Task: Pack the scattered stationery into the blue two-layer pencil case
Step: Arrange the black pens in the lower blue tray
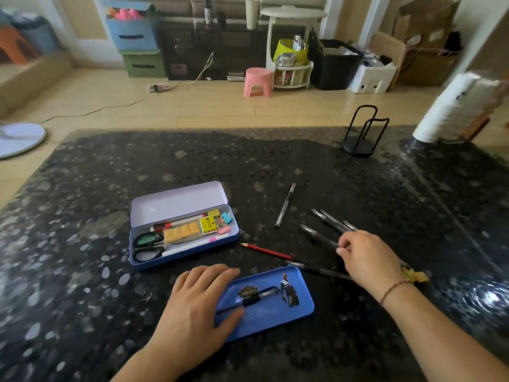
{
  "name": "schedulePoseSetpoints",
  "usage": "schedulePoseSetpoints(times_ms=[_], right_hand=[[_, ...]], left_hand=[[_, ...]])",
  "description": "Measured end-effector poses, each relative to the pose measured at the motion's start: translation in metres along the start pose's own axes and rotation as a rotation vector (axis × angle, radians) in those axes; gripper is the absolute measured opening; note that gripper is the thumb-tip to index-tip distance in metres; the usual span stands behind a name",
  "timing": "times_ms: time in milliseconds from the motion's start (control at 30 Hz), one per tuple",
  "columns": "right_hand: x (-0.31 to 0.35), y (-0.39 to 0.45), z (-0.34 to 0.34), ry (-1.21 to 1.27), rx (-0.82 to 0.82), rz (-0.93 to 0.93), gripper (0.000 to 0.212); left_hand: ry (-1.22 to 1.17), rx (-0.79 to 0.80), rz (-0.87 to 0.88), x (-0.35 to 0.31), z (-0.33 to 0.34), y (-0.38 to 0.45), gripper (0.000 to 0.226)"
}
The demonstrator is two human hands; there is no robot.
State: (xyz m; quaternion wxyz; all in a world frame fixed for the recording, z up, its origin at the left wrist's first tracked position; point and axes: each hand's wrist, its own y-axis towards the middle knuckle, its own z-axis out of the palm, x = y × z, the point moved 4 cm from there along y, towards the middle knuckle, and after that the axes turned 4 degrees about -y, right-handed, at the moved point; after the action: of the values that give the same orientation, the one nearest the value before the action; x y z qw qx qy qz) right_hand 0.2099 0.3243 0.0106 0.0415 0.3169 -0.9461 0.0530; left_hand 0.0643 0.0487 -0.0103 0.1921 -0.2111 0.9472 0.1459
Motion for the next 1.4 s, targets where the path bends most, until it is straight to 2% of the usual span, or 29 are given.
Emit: schedulePoseSetpoints(times_ms=[67, 133, 200, 267, 367, 467, 533, 600, 700, 800, 1067, 1200, 1400], right_hand=[[0.028, -0.017, -0.004, 0.062, -0.112, -0.265, 0.001], [0.065, -0.046, -0.003, 0.108, -0.08, -0.532, 0.008], [0.095, -0.067, 0.009, 0.064, -0.033, -0.701, 0.011], [0.11, -0.073, 0.017, 0.03, -0.037, -0.768, 0.016], [0.1, -0.055, 0.007, 0.074, -0.038, -0.622, 0.028], [0.045, -0.013, -0.009, -0.001, -0.11, -0.26, 0.033], [0.002, 0.009, -0.013, -0.043, -0.048, 0.007, 0.043], [-0.02, 0.016, -0.005, -0.091, 0.032, 0.11, 0.044], [-0.022, 0.017, 0.003, -0.128, -0.05, 0.054, 0.028], [-0.018, 0.016, 0.005, -0.144, -0.093, 0.031, 0.022], [-0.015, 0.017, 0.007, -0.342, -0.218, -0.009, 0.022], [-0.014, 0.018, 0.012, -0.343, -0.203, 0.033, 0.016], [-0.006, 0.019, 0.021, -0.311, -0.205, -0.046, 0.019]], left_hand=[[-0.03, -0.055, -0.052, 0.0, -0.003, 0.002, 0.064], [-0.077, -0.1, -0.083, -0.002, -0.006, 0.005, 0.067], [-0.101, -0.089, -0.095, -0.002, -0.007, 0.006, 0.067], [-0.071, -0.018, -0.085, -0.001, -0.003, 0.007, 0.066], [-0.046, 0.07, -0.081, 0.003, 0.004, 0.006, 0.061], [-0.032, 0.096, -0.045, 0.002, 0.005, 0.005, 0.058], [-0.031, 0.14, -0.033, 0.0, 0.005, 0.005, 0.068], [-0.016, 0.203, -0.025, -0.002, 0.007, 0.003, 0.081], [0.012, 0.256, -0.009, -0.007, 0.006, 0.003, 0.092], [0.031, 0.262, 0.012, -0.009, 0.004, 0.003, 0.095], [0.016, 0.23, 0.018, -0.003, -0.002, 0.005, 0.089], [0.005, 0.159, -0.017, 0.005, -0.013, 0.009, 0.08], [-0.014, 0.183, -0.028, 0.013, -0.023, 0.011, 0.086]])
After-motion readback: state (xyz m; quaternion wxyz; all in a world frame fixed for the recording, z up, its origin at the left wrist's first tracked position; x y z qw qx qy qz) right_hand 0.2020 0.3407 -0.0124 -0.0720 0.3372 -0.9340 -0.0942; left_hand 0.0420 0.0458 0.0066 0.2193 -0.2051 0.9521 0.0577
